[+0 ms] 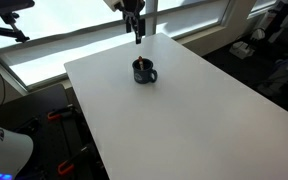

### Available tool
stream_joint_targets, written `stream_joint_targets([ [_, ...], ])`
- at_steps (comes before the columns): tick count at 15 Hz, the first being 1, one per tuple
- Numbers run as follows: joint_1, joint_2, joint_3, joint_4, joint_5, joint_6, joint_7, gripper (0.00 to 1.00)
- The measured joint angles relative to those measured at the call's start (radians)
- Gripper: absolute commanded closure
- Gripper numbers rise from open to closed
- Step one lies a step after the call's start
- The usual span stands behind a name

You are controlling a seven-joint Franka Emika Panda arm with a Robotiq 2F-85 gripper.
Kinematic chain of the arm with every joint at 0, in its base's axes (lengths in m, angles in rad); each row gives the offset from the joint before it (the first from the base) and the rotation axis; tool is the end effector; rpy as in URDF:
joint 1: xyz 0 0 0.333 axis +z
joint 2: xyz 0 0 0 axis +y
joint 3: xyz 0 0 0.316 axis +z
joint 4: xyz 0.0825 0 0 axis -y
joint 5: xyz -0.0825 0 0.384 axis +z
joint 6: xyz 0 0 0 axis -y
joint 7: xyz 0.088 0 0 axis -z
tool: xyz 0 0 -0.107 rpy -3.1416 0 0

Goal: Move the marker to the table

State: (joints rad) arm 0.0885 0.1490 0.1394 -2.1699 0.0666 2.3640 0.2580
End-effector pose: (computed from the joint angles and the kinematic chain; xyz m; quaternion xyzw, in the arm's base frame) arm 0.5444 0.1263 0.3304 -0.9984 0.0392 -0.0141 0.0387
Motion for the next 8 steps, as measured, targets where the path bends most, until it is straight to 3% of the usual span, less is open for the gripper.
stream_joint_targets([
  [8, -0.001, 0.223, -0.005, 0.201, 0.091, -0.057, -0.093, 0.0],
])
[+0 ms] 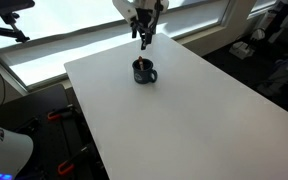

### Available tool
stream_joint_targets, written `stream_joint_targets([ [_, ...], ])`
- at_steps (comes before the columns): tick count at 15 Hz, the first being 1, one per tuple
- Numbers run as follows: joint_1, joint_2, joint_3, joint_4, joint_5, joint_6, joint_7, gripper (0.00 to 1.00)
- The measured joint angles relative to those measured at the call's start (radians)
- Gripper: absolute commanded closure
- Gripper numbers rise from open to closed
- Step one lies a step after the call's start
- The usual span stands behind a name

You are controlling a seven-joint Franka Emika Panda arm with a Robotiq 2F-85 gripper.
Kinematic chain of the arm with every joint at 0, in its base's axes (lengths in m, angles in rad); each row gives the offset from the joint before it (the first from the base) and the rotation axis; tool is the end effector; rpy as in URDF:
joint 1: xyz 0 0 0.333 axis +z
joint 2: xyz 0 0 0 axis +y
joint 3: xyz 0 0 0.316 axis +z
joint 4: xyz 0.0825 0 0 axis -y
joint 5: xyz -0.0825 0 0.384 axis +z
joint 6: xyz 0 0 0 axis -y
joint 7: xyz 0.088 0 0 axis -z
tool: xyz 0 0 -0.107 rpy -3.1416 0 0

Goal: Move the marker to the table

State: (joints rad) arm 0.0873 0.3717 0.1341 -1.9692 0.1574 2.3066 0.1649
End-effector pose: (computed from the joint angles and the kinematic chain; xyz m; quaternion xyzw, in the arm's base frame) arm 0.5945 0.1340 0.2816 -0.9961 0.0297 0.0319 0.0770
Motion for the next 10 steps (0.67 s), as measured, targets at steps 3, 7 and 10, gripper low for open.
stream_joint_targets([
  [3, 0.002, 0.047, 0.003, 0.051, 0.005, -0.018, -0.004, 0.0],
  [7, 0.002, 0.049, 0.002, 0.056, 0.006, -0.021, -0.004, 0.0],
  [10, 0.0, 0.063, -0.003, 0.056, 0.006, -0.021, -0.004, 0.0],
])
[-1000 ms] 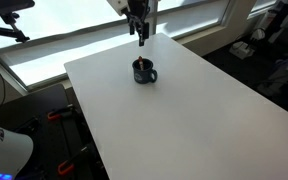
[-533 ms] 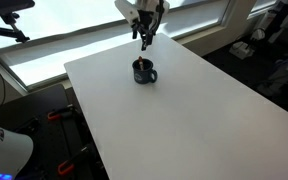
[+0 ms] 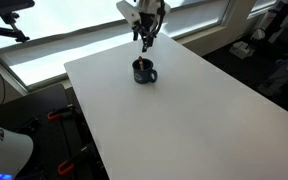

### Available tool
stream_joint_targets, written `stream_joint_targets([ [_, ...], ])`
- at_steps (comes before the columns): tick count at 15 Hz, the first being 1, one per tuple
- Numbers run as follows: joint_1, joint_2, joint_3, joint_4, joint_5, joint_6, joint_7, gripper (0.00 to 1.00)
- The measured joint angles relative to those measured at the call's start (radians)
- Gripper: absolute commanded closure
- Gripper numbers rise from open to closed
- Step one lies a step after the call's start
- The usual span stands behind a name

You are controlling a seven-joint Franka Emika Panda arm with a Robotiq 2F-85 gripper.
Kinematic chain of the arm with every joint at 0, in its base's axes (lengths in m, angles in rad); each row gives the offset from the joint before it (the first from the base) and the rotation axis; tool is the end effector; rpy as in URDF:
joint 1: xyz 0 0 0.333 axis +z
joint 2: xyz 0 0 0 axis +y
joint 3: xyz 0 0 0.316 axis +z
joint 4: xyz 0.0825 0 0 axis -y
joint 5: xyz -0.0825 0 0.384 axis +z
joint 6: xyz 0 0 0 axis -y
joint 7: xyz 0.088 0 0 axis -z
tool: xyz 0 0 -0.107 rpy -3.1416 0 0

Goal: Move the marker to the table

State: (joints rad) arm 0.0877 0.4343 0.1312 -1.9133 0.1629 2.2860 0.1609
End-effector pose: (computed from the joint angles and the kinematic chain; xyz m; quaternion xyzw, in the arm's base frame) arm 0.6064 0.1349 0.2650 -0.9952 0.0315 0.0460 0.0802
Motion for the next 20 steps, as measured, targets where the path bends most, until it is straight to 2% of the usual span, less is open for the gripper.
stream_joint_targets([
  [13, -0.001, 0.065, -0.022, 0.0, 0.01, -0.002, 0.002, 0.0],
  [14, -0.001, 0.067, -0.022, 0.0, 0.013, -0.002, 0.002, 0.08],
  [15, -0.001, 0.069, -0.022, 0.0, 0.015, -0.002, 0.002, 0.1],
  [17, -0.001, 0.073, -0.022, 0.0, 0.018, -0.003, 0.002, 0.29],
  [18, -0.001, 0.075, -0.022, 0.0, 0.019, -0.003, 0.002, 0.34],
  [19, -0.001, 0.076, -0.022, 0.0, 0.019, -0.003, 0.002, 0.17],
  [20, -0.001, 0.077, -0.022, 0.0, 0.019, -0.003, 0.002, 0.32],
])
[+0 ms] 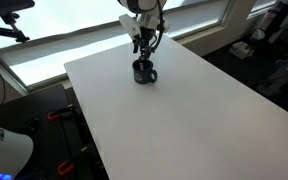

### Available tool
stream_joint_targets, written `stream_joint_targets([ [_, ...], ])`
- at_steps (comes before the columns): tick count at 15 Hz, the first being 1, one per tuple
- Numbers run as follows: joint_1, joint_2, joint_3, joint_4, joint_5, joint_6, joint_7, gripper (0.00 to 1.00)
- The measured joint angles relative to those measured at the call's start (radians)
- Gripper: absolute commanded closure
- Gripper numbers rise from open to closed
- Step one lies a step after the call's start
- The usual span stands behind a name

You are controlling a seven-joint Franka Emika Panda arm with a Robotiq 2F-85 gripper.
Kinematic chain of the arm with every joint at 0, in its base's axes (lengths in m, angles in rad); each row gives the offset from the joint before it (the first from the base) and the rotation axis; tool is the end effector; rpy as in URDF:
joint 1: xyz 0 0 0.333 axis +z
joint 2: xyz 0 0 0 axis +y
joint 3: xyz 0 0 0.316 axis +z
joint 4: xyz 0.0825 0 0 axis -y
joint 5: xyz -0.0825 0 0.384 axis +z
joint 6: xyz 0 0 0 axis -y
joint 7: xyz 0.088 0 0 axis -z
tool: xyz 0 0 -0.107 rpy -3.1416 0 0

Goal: Move the marker to the table

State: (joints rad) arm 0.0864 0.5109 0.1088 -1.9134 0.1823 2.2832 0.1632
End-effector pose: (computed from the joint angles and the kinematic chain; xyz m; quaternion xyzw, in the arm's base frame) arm 0.6018 0.1210 0.2170 -0.9919 0.0532 0.0852 0.0775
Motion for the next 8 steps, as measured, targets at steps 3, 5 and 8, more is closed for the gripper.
stream_joint_targets([
  [3, 0.0, 0.001, 0.0, 0.0, 0.0, -0.001, 0.0, 0.08],
  [5, 0.0, 0.001, 0.0, 0.0, 0.0, -0.001, 0.0, 0.01],
  [8, 0.0, 0.001, 0.0, 0.0, 0.0, -0.001, 0.0, 0.0],
])
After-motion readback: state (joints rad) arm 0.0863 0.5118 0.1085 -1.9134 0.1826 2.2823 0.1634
